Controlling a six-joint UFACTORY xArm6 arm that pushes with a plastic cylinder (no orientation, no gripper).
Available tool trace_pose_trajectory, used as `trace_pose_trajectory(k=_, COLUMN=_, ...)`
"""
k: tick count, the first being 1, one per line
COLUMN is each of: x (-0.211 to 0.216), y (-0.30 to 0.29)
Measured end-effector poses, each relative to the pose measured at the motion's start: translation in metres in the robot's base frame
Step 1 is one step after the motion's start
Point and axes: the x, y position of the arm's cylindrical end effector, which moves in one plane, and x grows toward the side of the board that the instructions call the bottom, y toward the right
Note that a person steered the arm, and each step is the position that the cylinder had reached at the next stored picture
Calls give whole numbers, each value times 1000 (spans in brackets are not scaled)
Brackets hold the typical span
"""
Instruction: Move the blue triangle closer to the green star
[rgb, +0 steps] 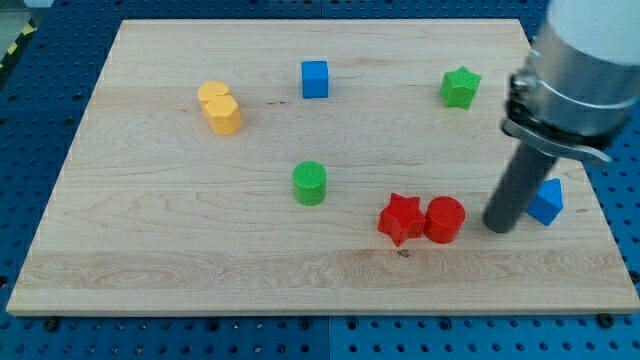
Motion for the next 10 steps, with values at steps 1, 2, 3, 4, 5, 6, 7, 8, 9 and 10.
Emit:
trace_pose_trajectory(k=1, x=19, y=43)
trace_pose_trajectory(k=2, x=8, y=87)
trace_pose_trajectory(k=3, x=-21, y=93)
trace_pose_trajectory(k=4, x=-21, y=93)
trace_pose_trajectory(k=5, x=-21, y=78)
trace_pose_trajectory(k=6, x=-21, y=21)
trace_pose_trajectory(k=7, x=-37, y=-12)
trace_pose_trajectory(k=8, x=-39, y=-12)
trace_pose_trajectory(k=9, x=-39, y=-32)
trace_pose_trajectory(k=10, x=-39, y=-74)
